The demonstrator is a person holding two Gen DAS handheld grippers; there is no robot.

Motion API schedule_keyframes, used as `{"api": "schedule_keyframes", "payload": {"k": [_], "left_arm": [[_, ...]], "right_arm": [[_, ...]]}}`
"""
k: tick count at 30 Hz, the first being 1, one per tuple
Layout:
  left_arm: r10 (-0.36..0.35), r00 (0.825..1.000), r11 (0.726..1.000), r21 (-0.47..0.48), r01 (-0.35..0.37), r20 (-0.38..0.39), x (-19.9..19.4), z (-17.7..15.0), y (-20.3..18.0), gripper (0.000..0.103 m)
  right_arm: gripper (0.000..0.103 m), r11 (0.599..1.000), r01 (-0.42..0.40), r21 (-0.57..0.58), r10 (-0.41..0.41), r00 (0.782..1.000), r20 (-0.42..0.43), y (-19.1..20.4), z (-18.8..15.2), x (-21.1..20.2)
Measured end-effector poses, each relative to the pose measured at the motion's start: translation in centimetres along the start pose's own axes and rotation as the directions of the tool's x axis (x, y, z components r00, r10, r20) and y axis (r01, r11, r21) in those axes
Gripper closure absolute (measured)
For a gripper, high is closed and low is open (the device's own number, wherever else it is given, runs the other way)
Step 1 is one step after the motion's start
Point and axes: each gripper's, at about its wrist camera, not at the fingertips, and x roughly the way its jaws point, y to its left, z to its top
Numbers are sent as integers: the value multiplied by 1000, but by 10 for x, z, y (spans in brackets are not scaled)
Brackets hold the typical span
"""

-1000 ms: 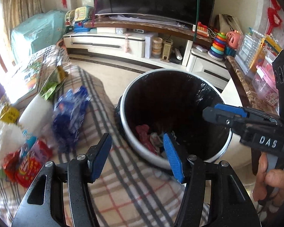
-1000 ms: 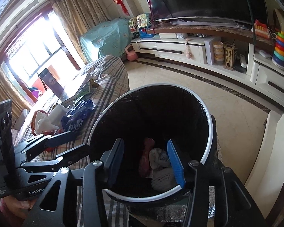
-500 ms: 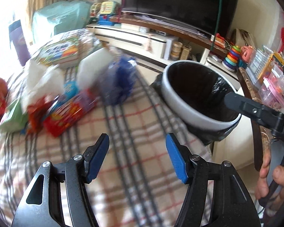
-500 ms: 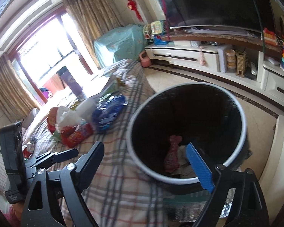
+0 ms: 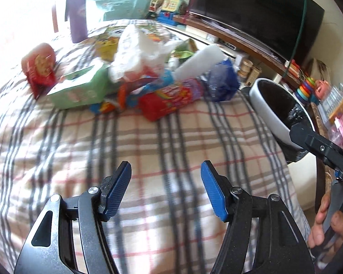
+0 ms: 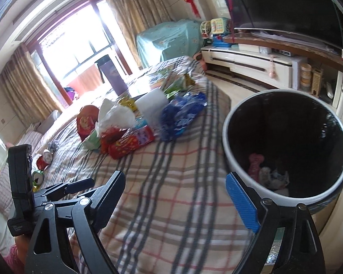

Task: Collect trash
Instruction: 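Move both open tools back from the bin toward the bed, then grasp the red Skittles tube with the left tool while the right tool grasps the blue plastic bag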

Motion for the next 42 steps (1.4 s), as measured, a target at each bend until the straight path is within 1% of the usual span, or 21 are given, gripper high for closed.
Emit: {"api": "schedule_keyframes", "payload": {"k": [4,11,15,19,22,24,27,29,31,34,36,37,38,39,40,41,42], "left_arm": [[5,1000,1000,9,-5,-2,1,1,10,39],[15,1000,996,93,-14,-1,7,15,11,37],[36,999,985,169,-36,5,13,24,3,36],[50,999,966,252,-52,15,18,34,-4,33],[50,999,955,293,-53,17,23,44,-6,31],[48,999,947,316,-50,14,27,49,-7,31],[60,998,932,358,-63,19,35,55,-10,30],[64,998,926,371,-64,13,42,59,-11,30],[65,998,926,371,-64,10,47,62,-11,30],[57,998,934,355,-52,-4,56,66,-9,30],[48,999,939,341,-40,-15,61,68,-7,31],[42,999,941,337,-32,-21,62,68,-7,31],[33,999,942,334,-23,-23,63,68,-8,35],[25,999,942,335,-14,-28,65,67,-9,42],[23,999,941,337,-10,-34,66,66,-8,45],[26,999,939,343,-14,-30,67,65,-10,48],[31,999,936,352,-21,-22,66,64,-12,52]], "right_arm": [[12,1000,-3,-11,3,1000,-12,6,1,8],[12,1000,6,-14,-6,1000,-10,7,9,16],[12,1000,8,-18,-8,1000,-8,5,16,23],[13,1000,19,-21,-19,1000,7,3,27,29],[17,1000,12,-19,-12,1000,10,2,36,35],[22,1000,13,-17,-13,1000,10,1,42,40],[27,1000,6,4,-6,1000,-3,-4,49,52],[28,1000,0,15,0,1000,-11,-5,51,59],[30,1000,-6,22,6,1000,-21,-6,55,67],[33,1000,-6,20,7,999,-32,-5,58,77],[42,1000,16,15,-15,999,-32,-4,59,83],[45,1000,26,16,-26,999,-31,-5,60,86],[50,999,27,21,-26,999,-33,-6,61,88],[53,999,25,26,-24,999,-36,-7,61,90],[54,999,23,31,-21,999,-41,-8,60,92],[62,999,22,32,-20,999,-46,-9,60,94],[75,999,24,30,-22,998,-53,-10,59,95]]}}
